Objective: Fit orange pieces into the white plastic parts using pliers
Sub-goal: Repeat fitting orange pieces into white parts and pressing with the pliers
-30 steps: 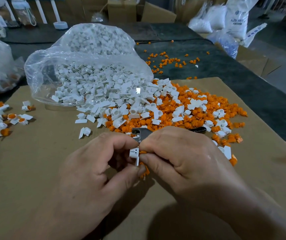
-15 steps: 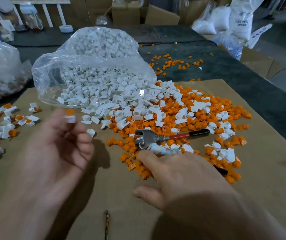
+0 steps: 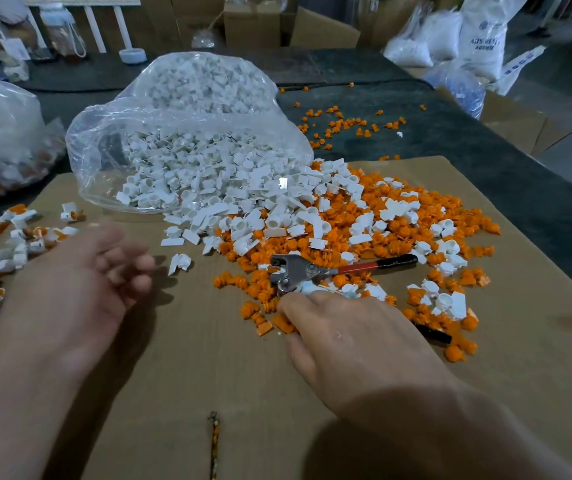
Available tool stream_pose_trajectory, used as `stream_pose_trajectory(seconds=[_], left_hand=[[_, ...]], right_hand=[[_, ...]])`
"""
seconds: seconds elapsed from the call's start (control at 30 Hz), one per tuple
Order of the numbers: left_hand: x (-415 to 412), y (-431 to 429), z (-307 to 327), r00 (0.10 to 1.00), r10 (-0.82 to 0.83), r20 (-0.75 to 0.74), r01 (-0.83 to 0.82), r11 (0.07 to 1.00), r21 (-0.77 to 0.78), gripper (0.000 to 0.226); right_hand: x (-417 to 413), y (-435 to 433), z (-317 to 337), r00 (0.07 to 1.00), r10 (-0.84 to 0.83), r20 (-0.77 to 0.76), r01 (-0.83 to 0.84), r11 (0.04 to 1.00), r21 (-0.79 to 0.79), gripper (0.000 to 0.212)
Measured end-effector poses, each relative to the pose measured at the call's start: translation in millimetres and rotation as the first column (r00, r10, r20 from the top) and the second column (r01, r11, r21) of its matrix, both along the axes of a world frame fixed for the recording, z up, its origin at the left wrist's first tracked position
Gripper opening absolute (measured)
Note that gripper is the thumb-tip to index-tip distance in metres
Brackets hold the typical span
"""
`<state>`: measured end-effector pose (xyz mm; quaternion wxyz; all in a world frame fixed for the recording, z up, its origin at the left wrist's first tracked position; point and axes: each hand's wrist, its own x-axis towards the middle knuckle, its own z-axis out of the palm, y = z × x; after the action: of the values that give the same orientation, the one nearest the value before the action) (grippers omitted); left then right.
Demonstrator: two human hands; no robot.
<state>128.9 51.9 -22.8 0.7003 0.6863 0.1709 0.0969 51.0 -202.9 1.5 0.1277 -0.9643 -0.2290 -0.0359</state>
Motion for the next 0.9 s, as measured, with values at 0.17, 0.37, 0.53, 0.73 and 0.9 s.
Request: stream_pose_trajectory(seconds=[0.17, 0.37, 0.53, 0.73, 0.9], left_hand=[[-16.7, -36.1, -2.8, 0.984, -0.177, 0.009, 0.070, 0.434, 0.898, 0.032], [-12.9, -36.3, -4.1, 0.977, -0.205, -0.056, 0.118, 0.304, 0.945, 0.028], [-16.0, -35.1, -0.6, 0.973, -0.228, -0.042, 0.121, 0.348, 0.930, 0.014], [-20.8, -35.6, 0.3, 0.968, -0.247, -0.046, 0.140, 0.376, 0.916, 0.018], [-23.8, -36.1, -1.7, 0.960, -0.276, -0.050, 0.184, 0.486, 0.854, 0.016]], right_hand=[[-0.1, -3.8, 0.7, 1.000, -0.017, 0.023, 0.016, 0.997, 0.078, 0.023], [0.9, -5.6, 4.8, 0.990, -0.085, -0.108, 0.118, 0.928, 0.353, 0.021], [5.7, -12.5, 8.0, 0.798, 0.184, -0.574, 0.436, 0.481, 0.761, 0.026], [12.4, -16.7, 13.9, 0.592, 0.546, -0.593, 0.624, 0.155, 0.766, 0.026], [13.0, -18.7, 19.4, 0.517, 0.659, -0.546, 0.701, 0.040, 0.712, 0.021]])
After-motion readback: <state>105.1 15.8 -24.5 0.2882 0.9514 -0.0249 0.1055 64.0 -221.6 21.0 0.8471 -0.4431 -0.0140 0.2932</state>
